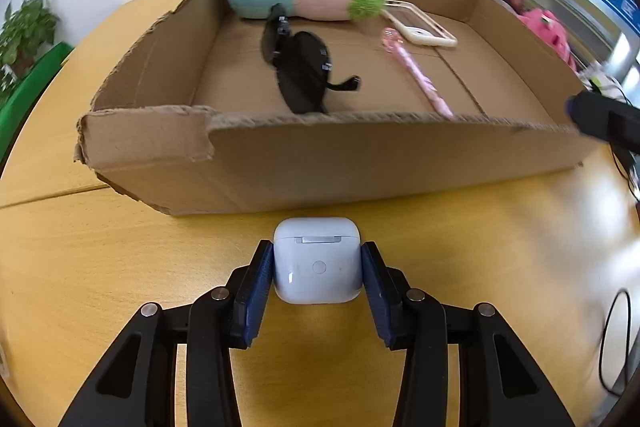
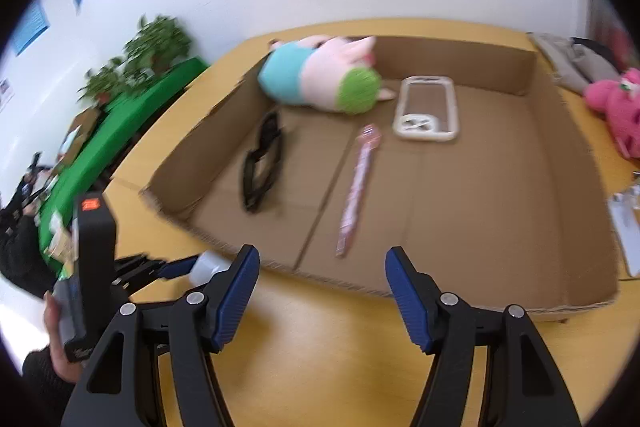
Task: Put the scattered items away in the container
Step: 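Move the right tool toward the white earbuds case on the table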
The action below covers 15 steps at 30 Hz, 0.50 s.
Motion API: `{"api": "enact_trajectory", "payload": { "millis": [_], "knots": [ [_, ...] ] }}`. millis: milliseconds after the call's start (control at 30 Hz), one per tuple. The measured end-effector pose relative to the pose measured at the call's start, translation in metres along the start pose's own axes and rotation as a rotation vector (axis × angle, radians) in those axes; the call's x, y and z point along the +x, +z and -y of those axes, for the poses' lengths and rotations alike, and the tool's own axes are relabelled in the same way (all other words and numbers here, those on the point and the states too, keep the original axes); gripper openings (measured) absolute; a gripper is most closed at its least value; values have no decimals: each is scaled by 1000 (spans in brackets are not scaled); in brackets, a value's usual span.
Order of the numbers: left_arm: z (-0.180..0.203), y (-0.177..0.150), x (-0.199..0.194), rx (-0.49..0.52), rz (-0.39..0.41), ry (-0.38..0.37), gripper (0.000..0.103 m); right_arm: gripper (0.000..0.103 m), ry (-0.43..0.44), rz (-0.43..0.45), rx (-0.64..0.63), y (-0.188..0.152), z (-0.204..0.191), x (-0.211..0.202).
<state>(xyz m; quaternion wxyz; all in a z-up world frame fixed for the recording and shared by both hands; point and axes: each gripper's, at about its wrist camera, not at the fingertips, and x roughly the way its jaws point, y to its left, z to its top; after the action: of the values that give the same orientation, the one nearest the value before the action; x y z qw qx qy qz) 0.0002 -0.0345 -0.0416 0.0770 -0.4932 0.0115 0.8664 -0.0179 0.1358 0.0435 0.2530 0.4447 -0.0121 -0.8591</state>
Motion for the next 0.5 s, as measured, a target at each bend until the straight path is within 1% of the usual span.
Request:
{"api": "enact_trajectory", "payload": {
  "millis": [33, 100, 200, 233, 300, 367, 433, 500],
  "knots": [
    [2, -2, -2, 16, 3, -11, 47, 69, 6, -2, -26, -2, -6, 0],
    [7, -7, -5, 55, 7, -33, 47, 72, 21, 4, -60, -4, -14, 0],
    [16, -18, -13, 111, 9, -68, 47, 72, 88, 23, -51, -4, -15, -6],
    [19, -22, -16, 130, 11, -79, 47, 72, 93, 32, -59, -5, -17, -8],
    [26, -31, -22, 171, 12, -106, 47, 72, 91, 66, -107, -9, -23, -16],
    [33, -39, -27, 205, 15, -130, 47, 72, 121, 86, -155, -15, -29, -23],
    [42, -44, -30, 237, 20, -150, 47, 72, 160, 82, -199, -23, -36, -27],
    [50, -49, -33, 258, 29, -171, 47, 72, 198, 50, -225, -37, -39, -23]
  ]
}}
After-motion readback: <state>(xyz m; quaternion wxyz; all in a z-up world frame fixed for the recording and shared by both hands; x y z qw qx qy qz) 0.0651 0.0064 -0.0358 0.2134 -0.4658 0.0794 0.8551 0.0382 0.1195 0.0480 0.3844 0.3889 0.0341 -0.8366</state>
